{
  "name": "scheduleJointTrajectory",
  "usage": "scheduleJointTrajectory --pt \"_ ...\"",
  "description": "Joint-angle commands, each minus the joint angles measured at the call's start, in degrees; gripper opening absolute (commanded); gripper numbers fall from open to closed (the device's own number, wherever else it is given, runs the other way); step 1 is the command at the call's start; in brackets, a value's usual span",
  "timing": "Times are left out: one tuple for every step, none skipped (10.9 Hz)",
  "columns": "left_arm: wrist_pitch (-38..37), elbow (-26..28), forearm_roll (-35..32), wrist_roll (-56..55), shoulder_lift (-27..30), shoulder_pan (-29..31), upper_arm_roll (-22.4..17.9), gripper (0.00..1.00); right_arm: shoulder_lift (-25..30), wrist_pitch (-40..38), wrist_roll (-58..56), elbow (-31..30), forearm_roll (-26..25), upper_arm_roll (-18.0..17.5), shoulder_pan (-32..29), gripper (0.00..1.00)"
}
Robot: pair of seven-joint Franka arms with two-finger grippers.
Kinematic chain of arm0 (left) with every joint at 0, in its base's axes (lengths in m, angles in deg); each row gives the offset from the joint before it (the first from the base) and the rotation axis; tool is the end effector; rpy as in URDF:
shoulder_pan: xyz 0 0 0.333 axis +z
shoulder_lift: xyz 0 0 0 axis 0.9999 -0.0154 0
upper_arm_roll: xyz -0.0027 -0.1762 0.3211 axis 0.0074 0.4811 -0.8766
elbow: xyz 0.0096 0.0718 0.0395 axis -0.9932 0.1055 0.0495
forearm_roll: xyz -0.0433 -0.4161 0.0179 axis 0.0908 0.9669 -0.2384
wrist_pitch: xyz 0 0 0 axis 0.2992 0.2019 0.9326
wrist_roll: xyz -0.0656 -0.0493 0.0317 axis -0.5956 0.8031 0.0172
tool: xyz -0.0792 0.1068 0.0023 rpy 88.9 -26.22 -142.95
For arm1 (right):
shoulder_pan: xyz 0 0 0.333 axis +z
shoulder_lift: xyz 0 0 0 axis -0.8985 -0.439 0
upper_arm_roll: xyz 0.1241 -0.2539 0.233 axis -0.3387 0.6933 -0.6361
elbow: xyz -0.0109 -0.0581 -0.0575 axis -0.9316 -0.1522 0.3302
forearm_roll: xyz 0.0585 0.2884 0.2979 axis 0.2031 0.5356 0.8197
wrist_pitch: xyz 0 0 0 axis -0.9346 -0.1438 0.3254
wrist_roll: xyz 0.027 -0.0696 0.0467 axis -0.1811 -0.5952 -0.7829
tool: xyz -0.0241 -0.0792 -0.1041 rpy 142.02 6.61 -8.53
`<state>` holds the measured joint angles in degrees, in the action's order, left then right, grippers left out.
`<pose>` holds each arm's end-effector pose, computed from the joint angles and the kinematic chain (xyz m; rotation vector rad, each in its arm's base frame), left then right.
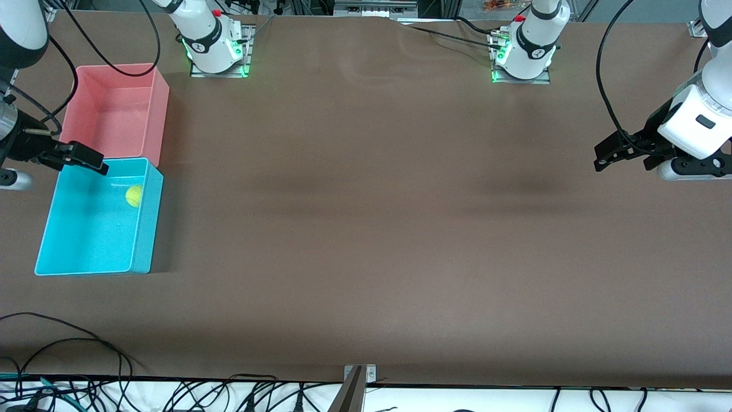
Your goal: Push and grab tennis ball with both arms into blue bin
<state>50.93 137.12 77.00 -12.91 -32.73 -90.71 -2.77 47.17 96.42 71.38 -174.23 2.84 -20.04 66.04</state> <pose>0.6118 -0.0501 0.6191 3.1288 0.0852 0.0390 0.6106 -0.0284 0.5702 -3.1041 0.1592 -0.0126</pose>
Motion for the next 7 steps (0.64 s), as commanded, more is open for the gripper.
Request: scheduleJointTrajectory --pt "-0.6 -0.9 0.8 0.3 -0.3 0.4 0.1 1.0 9.8 2.3 0.7 -9.5 -1.0 -1.5 -2.7 1.0" --pt "-0.6 -0.9 0.8 0.3 -0.3 0.4 0.1 1.0 10.1 1.7 0.6 -9.5 -1.1 -1.6 -2.9 1.0" --pt "-0.6 -0.9 0.8 0.3 -0.3 0.4 0.1 1.0 10.2 0.1 0.4 -9.1 -1.4 -1.6 -3.0 1.0" --pt "-0.6 -0.9 0.8 0.3 -0.3 0.4 0.1 1.0 10.0 -1.6 0.2 -8.4 -3.6 -1.6 -2.9 1.0" --pt "-0.6 -0.9 0.8 0.3 -0.3 0.4 0.1 1.0 10.1 -1.6 0.4 -8.4 -4.3 -1.6 -2.9 1.0" --pt "-0.6 -0.9 0.7 0.3 -0.3 0.4 0.1 1.0 10.1 -1.7 0.6 -8.5 -4.7 -1.6 -2.9 1.0" --pt "-0.6 -0.9 0.7 0.3 -0.3 0.4 0.2 1.0 10.3 -1.7 0.6 -8.6 -4.7 -1.6 -2.9 1.0"
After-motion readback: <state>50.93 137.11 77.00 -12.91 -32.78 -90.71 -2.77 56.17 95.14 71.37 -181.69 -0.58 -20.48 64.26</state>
